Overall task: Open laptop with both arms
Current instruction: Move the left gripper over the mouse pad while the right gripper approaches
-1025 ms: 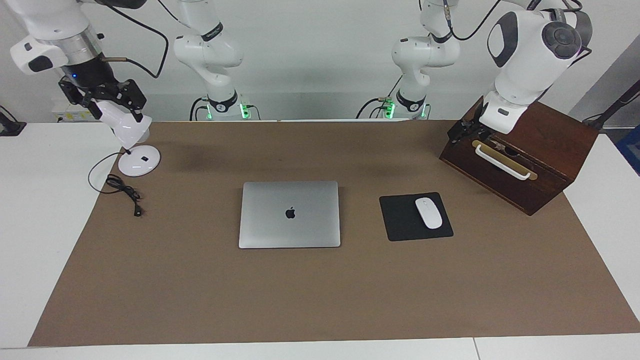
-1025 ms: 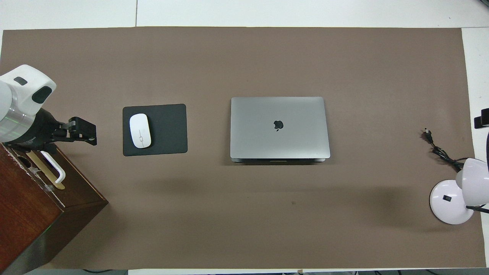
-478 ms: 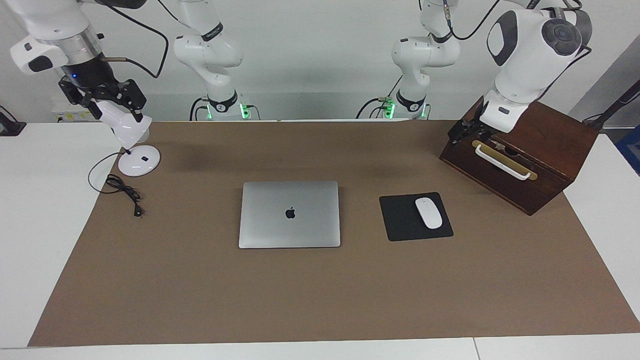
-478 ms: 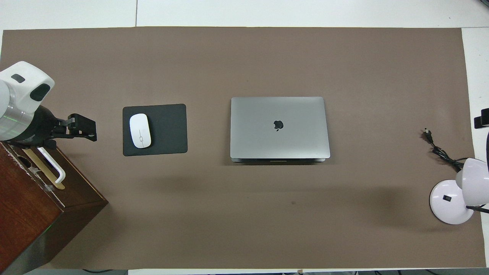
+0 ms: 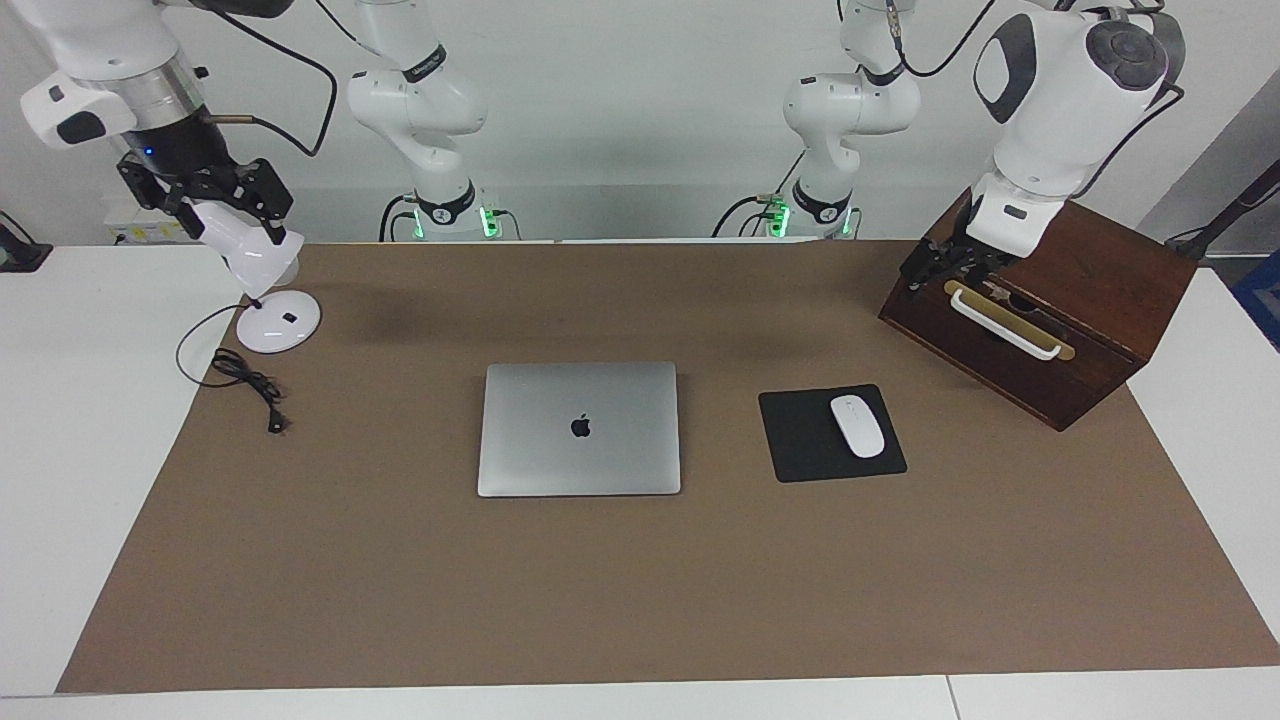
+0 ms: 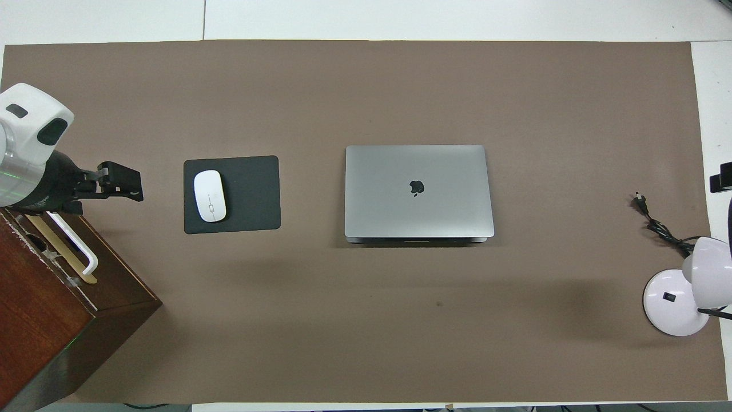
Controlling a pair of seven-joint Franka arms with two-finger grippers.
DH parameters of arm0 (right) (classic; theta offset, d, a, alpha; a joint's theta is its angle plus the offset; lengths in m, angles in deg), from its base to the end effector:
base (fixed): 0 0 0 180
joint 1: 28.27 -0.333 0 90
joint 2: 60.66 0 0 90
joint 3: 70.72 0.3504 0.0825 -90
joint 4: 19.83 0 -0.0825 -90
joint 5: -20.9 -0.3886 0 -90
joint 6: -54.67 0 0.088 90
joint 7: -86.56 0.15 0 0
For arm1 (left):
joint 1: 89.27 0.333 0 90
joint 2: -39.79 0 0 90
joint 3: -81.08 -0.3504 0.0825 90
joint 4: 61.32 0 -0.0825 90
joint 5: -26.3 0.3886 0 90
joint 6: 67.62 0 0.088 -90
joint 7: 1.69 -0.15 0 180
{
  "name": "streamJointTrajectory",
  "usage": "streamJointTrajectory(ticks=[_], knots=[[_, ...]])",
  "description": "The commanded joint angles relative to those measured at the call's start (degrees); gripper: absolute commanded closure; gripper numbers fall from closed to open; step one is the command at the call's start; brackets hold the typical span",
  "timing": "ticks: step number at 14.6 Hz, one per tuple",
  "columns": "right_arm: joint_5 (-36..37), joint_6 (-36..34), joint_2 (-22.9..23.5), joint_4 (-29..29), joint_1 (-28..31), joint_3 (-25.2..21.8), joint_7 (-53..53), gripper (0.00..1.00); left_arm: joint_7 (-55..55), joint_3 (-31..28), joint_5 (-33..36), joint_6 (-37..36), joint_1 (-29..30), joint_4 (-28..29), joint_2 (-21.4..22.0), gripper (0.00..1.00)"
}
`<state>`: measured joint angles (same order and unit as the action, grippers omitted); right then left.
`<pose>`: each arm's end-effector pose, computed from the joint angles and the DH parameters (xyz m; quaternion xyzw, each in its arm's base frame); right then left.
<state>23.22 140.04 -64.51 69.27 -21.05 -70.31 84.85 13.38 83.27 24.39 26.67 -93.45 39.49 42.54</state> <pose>0.5231 -0.0687 0.6529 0.9987 -0.0461 -0.0005 0.0204 0.5360 -0.0650 0.5587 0.9963 0.0776 -0.0352 0.0093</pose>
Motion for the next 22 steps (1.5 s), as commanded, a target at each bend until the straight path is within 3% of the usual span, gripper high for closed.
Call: streamJointTrajectory(ticks=[1,8,12,16,19,22], knots=[[0.4,0.1,-1.2,1.3,1.4,0.9,-1.2,0.0,1.4,-0.2,0.7,3.1,-1.2,2.1,1.4,0.0],[0.1,0.3,-1.2,1.4,1.4,0.9,-1.1,0.0,13.2,0.2,0.3,11.4,-5.3,6.7,1.7,0.0],[0.1,0.4,-1.3,1.9,1.4,0.8,-1.9,0.0,31.5,0.2,-8.3,17.8,-5.6,9.2,2.0,0.0],[-0.8,9.7,-0.6,4.7,1.4,0.4,-5.5,0.0,45.3,0.2,-8.8,23.0,-8.0,12.7,2.5,0.0],[-3.1,16.1,3.3,4.8,0.6,0.2,-5.5,0.0,55.4,0.2,-12.3,28.1,-8.9,14.5,2.1,0.0],[-5.0,23.1,7.4,4.9,-3.0,-2.9,-5.5,0.0,59.4,0.3,-13.5,27.7,-9.7,15.0,2.3,0.0]])
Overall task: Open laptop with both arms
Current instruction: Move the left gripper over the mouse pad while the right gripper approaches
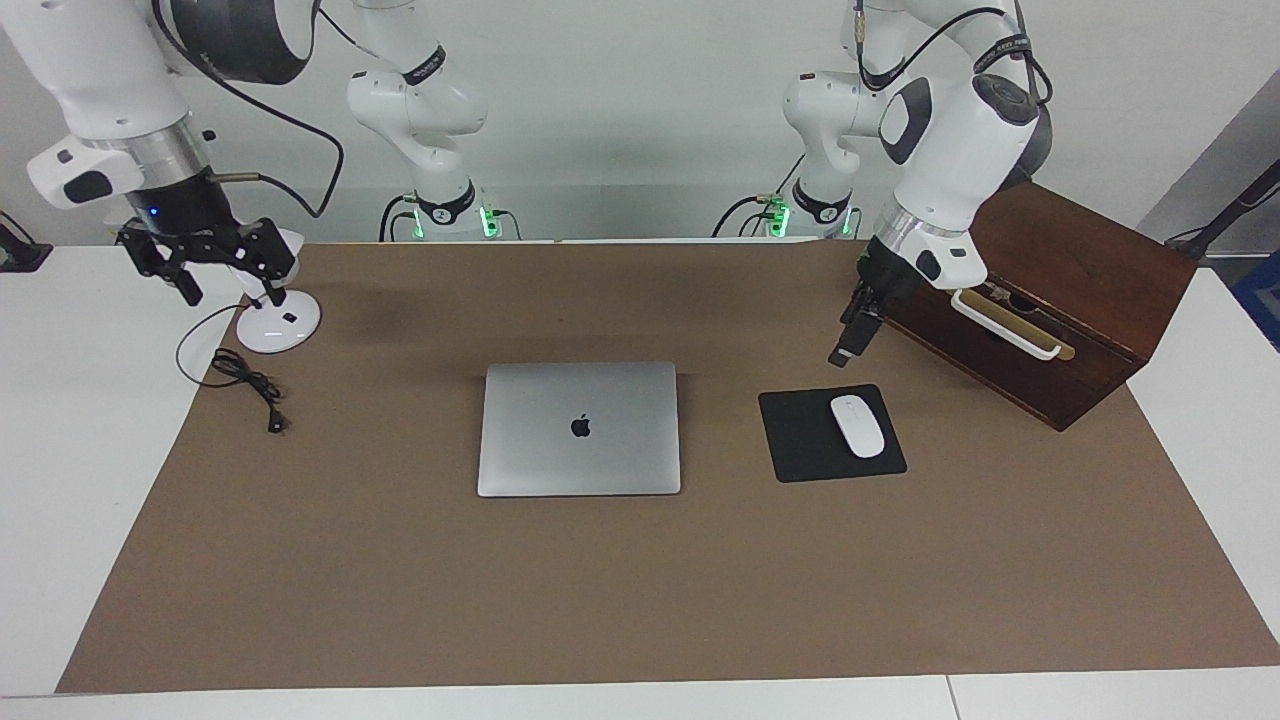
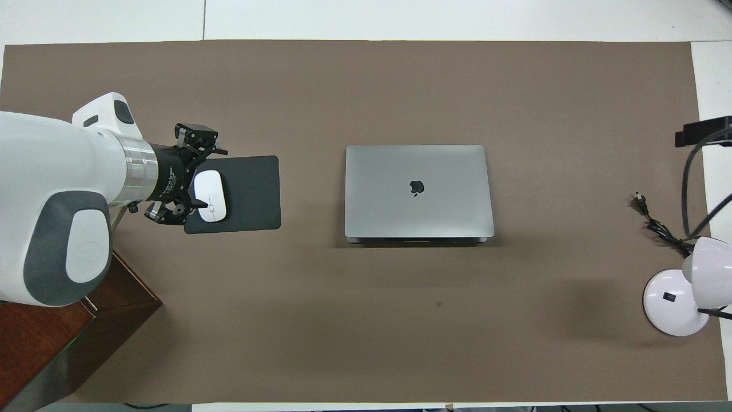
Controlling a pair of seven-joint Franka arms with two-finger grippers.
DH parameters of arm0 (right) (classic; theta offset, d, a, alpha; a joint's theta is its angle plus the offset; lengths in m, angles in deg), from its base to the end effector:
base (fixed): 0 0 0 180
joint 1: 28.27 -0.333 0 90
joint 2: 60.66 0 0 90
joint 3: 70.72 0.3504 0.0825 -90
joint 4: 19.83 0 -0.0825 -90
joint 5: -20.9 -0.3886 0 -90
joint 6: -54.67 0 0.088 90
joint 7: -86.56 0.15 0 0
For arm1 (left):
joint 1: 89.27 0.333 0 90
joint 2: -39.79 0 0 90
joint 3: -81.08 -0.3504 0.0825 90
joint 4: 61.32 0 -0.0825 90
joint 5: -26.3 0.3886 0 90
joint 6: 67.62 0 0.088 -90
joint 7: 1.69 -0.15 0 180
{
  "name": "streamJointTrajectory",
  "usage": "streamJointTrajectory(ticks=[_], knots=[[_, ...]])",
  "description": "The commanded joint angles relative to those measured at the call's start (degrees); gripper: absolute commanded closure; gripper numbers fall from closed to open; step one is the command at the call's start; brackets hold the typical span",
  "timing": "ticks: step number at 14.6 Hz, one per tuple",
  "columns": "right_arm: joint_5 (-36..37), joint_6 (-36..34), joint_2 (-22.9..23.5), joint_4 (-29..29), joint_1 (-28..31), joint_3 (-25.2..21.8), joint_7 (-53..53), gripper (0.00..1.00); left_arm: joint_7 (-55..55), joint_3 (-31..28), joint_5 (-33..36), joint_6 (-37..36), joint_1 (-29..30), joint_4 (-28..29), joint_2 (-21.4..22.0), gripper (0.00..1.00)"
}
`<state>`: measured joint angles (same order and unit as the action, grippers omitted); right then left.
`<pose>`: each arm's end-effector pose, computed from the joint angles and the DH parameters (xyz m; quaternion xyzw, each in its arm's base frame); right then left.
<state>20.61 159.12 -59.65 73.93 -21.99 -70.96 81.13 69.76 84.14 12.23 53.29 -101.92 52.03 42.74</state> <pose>0.5910 -0.0669 0.5987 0.9964 -0.0099 0.0842 0.0063 0.5451 -0.1749 0.4999 0.8491 0.5089 -0.0093 0.1417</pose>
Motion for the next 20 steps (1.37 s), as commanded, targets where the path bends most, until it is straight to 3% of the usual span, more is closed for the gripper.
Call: streamJointTrajectory(ticks=[1,5,7,8,11,12,15,20], knots=[[-4.2,6.4,4.0,0.1,-3.4,-3.6,-1.8,0.0,4.1,-0.7,-1.4,0.6,-2.8,2.5,2.1,0.0],[-7.4,13.2,8.6,0.0,-8.7,-7.0,-1.0,0.0,8.4,-0.7,-6.6,1.9,-6.0,3.9,2.5,0.0],[-11.3,15.7,10.3,0.1,-11.8,-10.0,0.1,0.0,16.4,-0.7,-8.4,4.8,-6.0,5.1,2.8,0.0],[-13.1,16.6,11.0,0.1,-12.5,-10.7,0.1,0.0,21.0,-0.7,-8.4,5.6,-6.0,5.7,2.8,0.11],[-18.1,19.4,12.8,0.4,-13.8,-11.0,4.0,0.0,22.4,-0.7,-10.7,5.5,-6.0,6.4,3.1,0.93],[-18.6,20.0,13.1,0.5,-14.5,-11.0,6.0,0.0,22.5,-0.7,-14.2,5.6,-5.5,7.5,3.6,1.0],[-26.1,24.5,13.1,3.8,-16.3,-11.0,10.6,0.0,22.3,-0.9,-21.7,7.0,-4.8,11.0,5.0,1.0],[-33.1,32.6,11.2,11.3,-20.9,-11.0,19.3,0.0,22.4,-0.7,-37.4,17.6,-4.8,19.0,5.8,1.0]])
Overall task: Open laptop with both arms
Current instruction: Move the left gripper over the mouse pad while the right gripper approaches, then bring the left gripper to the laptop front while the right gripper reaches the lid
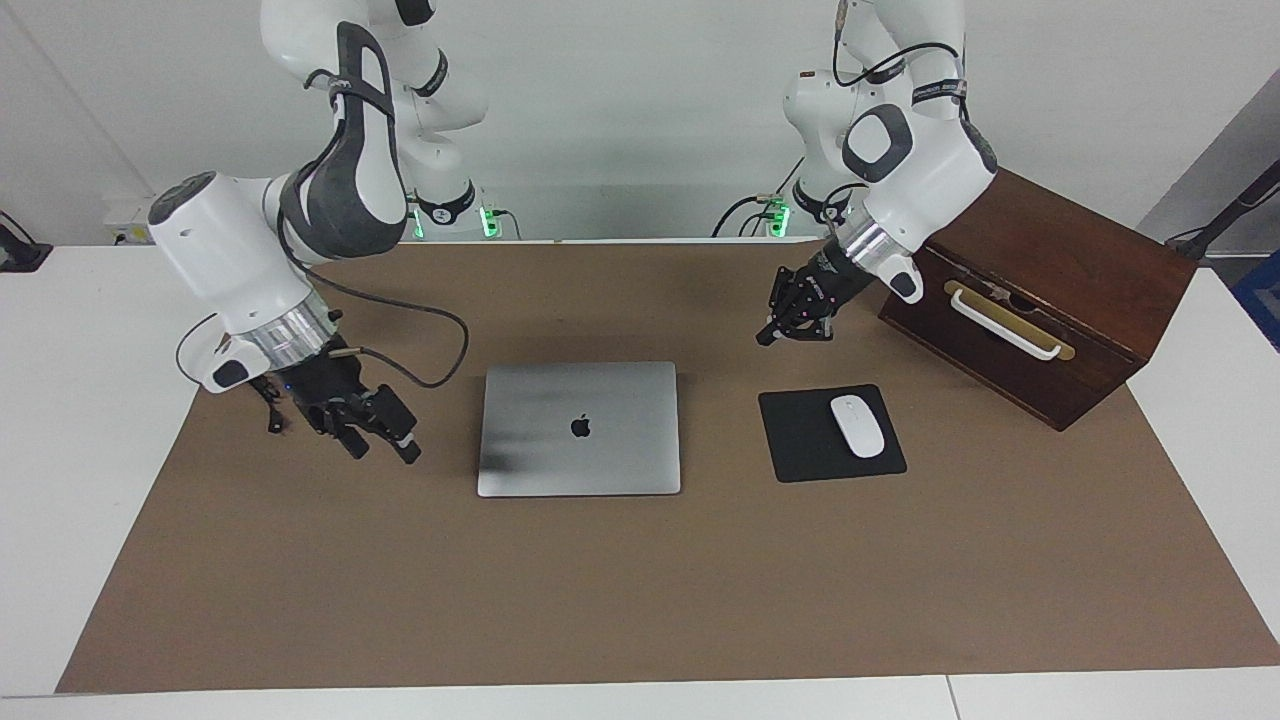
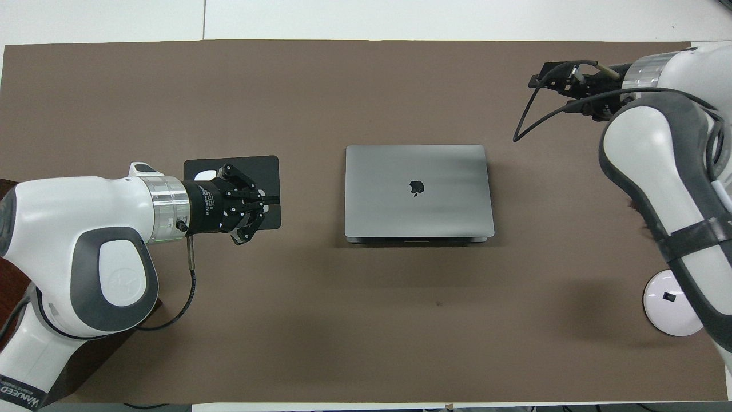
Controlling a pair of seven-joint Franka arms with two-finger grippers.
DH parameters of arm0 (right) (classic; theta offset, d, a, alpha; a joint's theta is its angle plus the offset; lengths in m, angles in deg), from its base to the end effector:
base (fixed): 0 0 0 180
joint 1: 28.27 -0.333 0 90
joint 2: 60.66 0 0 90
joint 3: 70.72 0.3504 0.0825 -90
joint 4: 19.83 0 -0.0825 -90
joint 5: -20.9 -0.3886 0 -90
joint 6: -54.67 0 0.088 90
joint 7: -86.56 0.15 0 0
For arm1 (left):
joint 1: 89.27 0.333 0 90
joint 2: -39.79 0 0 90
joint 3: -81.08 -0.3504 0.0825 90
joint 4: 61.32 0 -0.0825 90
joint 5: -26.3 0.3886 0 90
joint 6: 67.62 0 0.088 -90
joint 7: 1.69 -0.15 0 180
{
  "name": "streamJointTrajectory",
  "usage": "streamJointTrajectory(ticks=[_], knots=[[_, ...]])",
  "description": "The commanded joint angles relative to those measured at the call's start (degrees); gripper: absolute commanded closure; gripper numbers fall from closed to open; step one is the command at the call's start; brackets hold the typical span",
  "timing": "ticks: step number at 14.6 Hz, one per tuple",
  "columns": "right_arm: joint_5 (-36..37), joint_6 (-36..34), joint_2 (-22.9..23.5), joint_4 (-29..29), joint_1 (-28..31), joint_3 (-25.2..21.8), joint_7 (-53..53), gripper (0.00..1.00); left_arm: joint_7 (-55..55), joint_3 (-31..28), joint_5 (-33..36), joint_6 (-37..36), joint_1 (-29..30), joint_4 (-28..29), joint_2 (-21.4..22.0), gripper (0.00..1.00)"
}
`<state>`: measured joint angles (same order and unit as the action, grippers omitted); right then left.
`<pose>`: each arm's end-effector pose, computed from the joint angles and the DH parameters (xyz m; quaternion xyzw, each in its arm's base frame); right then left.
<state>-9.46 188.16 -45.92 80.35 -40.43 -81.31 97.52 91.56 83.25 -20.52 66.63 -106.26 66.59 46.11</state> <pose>0.6882 0.0531 0.4554 -0.9427 0.2181 -0.1383 0.2114 0.5028 -0.2106 0.4422 0.5815 0.7447 -0.2023 0.2578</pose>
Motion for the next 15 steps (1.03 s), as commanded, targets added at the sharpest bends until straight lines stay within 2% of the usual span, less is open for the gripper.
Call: streamJointTrajectory(ticks=[1,7,10,13,15], knots=[[-5.0,4.9,-3.2,6.2,-3.7,-0.7,4.1,0.0,0.5,0.2,-7.6,6.8,-1.1,5.9,2.6,1.0],[-12.6,14.3,-7.1,16.1,-9.4,-0.1,15.1,0.0,0.3,0.2,-26.7,25.3,-11.3,13.1,1.6,1.0],[-21.3,20.3,-8.9,21.0,-10.9,2.0,15.4,0.0,0.0,0.2,-30.6,30.4,-15.2,13.3,-0.2,1.0],[-23.6,27.3,-11.7,27.7,-11.8,4.9,15.3,0.0,-0.1,0.2,-36.0,33.4,-17.4,13.1,-2.5,1.0],[-27.7,30.4,-14.3,30.9,-12.0,7.3,15.1,0.0,-0.2,0.2,-39.9,35.6,-19.2,12.7,-4.3,1.0]])
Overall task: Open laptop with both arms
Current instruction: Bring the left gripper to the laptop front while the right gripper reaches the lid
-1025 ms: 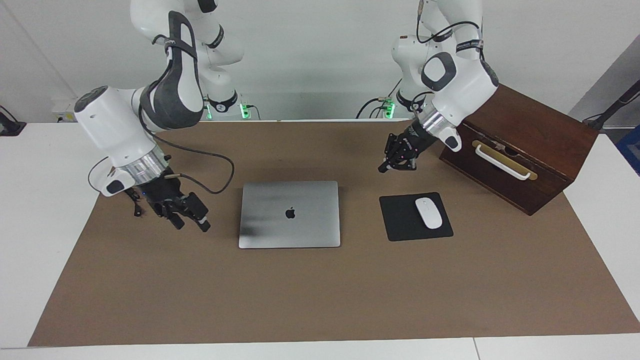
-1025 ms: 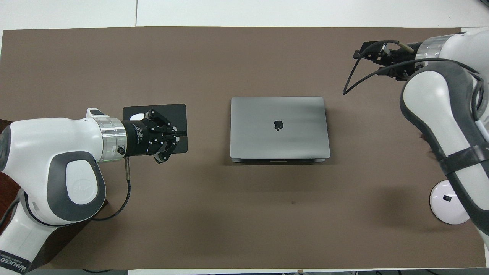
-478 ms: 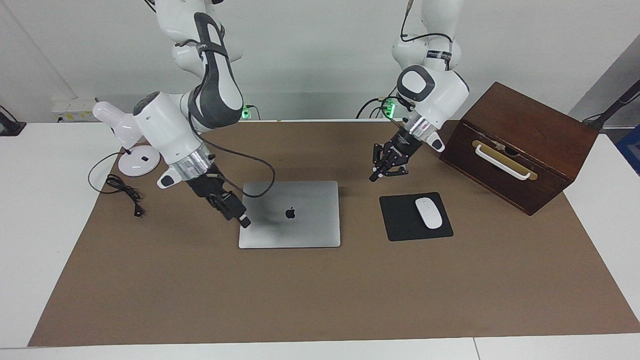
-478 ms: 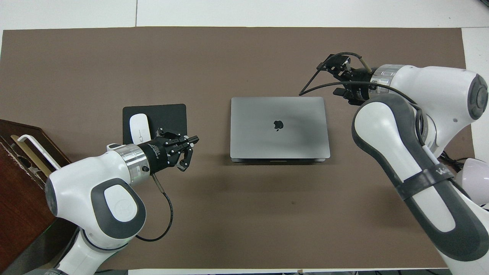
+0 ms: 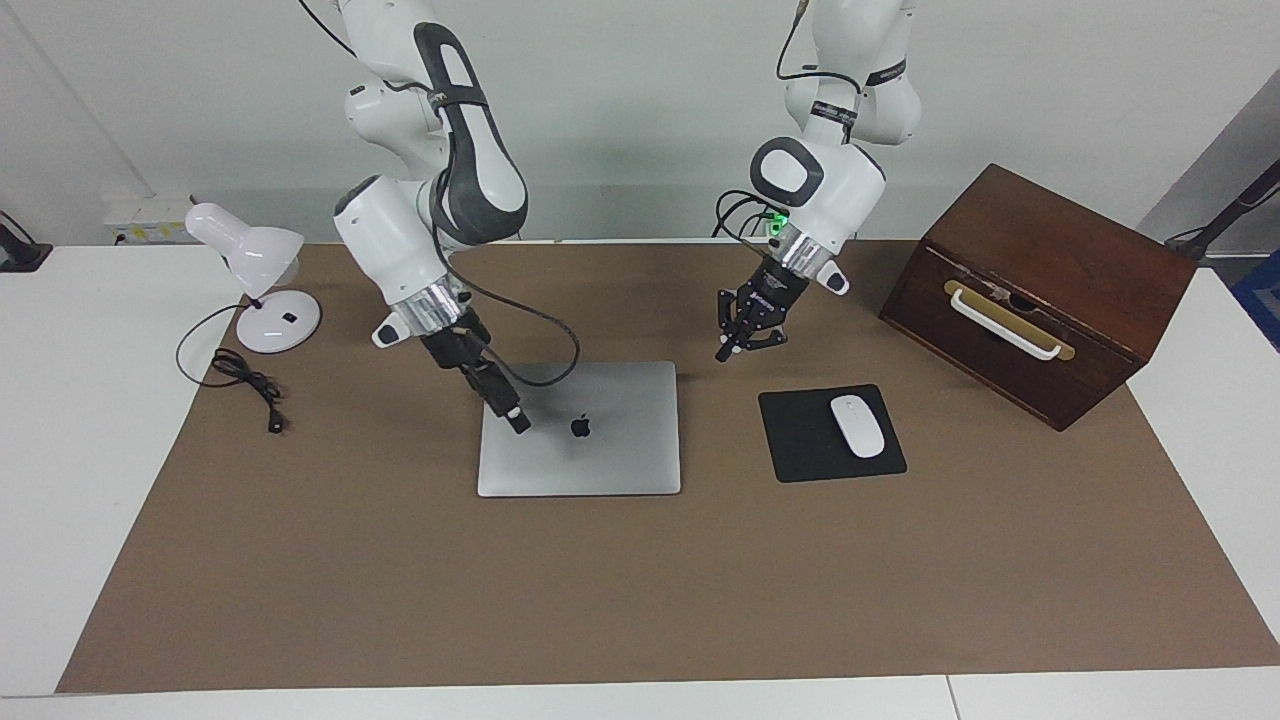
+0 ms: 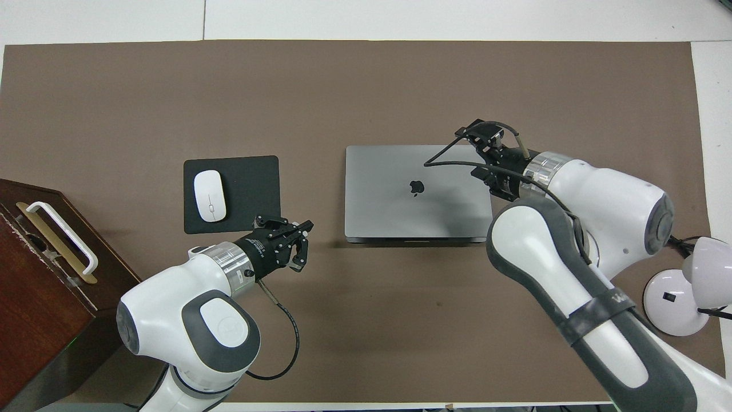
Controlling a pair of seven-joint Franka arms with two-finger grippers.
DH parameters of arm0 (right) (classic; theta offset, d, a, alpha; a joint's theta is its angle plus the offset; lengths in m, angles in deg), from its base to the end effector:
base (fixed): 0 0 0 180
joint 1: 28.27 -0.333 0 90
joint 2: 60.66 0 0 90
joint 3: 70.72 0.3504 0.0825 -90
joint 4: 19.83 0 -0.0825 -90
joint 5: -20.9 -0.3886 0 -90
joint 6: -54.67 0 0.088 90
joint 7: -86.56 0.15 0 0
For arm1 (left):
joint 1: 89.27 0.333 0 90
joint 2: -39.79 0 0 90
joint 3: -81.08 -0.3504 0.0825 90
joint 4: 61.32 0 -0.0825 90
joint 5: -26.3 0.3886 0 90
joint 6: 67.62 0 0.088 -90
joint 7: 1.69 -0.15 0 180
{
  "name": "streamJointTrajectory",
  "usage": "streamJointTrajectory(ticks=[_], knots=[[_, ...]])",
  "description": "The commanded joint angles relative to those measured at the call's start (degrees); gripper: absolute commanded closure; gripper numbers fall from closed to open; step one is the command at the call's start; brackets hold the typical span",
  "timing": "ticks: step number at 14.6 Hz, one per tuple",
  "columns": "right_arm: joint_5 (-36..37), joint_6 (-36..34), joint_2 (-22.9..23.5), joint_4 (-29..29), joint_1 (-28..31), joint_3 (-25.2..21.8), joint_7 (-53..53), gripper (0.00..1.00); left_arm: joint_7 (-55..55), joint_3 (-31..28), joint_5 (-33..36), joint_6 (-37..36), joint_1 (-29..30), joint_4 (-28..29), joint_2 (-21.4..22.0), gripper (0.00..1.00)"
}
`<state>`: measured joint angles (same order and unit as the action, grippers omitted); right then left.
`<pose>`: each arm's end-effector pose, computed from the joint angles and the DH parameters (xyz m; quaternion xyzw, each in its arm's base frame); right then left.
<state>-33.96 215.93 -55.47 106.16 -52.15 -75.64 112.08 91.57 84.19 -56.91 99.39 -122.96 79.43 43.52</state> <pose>0.5786 0.1690 0.3842 -0.8349 0.4303 -0.1189 0.3219 0.4333 -0.2596 0.3429 0.3596 0.8583 -0.1992 0.3073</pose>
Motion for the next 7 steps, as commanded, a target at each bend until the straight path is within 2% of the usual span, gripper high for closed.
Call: streamJointTrajectory(ticks=[1,4,7], knots=[[-5.3,3.3,-6.1,6.4,-0.3,3.0,0.5,0.0,-0.2,-0.7,-6.1,3.3,-2.7,-0.6,-3.0,1.0],[-10.5,9.2,-8.2,10.3,-0.4,7.5,0.6,0.0,-0.3,-0.7,-11.6,5.0,-5.2,-1.3,-4.2,1.0],[-14.6,11.4,-9.5,13.2,-0.4,9.3,0.0,0.0,-0.3,-0.8,-14.8,7.0,-9.8,-2.9,-6.6,1.0]])
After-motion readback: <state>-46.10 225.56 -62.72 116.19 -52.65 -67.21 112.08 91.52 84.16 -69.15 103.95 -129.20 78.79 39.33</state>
